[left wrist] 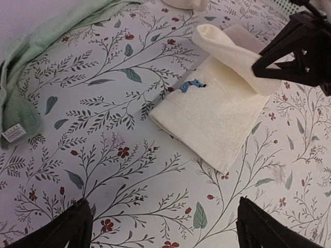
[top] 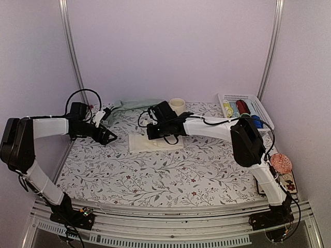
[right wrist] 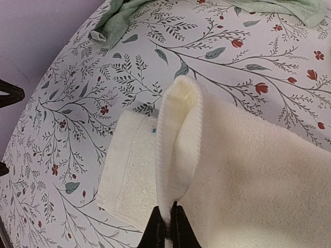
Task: Roll the towels
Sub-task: Fold the towel at the center of the board.
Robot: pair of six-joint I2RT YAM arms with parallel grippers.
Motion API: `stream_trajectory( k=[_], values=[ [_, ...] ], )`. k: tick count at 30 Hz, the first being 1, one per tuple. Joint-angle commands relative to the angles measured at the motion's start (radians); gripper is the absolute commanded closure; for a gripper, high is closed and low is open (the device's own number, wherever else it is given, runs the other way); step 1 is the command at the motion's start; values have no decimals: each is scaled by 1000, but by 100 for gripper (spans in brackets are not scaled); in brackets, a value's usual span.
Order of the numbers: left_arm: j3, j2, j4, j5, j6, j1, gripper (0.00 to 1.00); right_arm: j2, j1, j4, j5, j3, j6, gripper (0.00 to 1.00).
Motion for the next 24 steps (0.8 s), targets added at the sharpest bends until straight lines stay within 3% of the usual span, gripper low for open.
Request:
stream_trajectory(
  k=[1, 24],
  values=[
    [-8, -10, 18, 18, -8, 12, 3, 35, 20, 64, -53, 35, 5, 97],
    [3, 30, 18, 28, -16, 12, 3, 96, 48, 148, -97, 34, 2, 95]
  ],
)
